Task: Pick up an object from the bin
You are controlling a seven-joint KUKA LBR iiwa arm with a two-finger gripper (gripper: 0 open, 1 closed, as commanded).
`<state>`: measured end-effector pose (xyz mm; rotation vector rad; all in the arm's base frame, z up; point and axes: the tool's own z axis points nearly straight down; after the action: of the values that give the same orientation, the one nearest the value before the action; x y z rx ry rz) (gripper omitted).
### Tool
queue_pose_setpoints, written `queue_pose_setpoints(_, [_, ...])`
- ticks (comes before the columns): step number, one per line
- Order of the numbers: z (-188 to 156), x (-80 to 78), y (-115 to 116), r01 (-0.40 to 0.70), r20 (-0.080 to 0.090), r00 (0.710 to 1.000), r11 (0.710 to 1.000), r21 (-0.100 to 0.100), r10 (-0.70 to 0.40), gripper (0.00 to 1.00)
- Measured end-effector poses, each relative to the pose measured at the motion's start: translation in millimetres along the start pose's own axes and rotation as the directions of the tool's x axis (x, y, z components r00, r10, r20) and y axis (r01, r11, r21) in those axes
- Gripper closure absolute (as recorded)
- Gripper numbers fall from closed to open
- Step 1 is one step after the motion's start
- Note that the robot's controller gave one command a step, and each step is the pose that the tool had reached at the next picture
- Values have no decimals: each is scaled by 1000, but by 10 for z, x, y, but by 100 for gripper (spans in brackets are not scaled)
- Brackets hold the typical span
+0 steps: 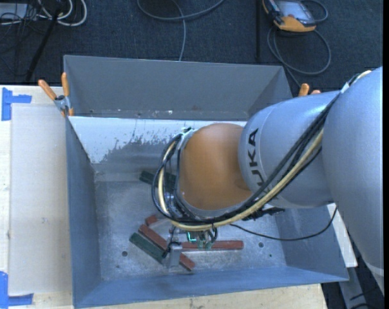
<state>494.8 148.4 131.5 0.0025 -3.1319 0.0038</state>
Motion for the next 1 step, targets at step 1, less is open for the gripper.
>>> queue_pose_setpoints(1, [632, -47, -162, 17, 10, 1000, 1000, -3, -17, 0])
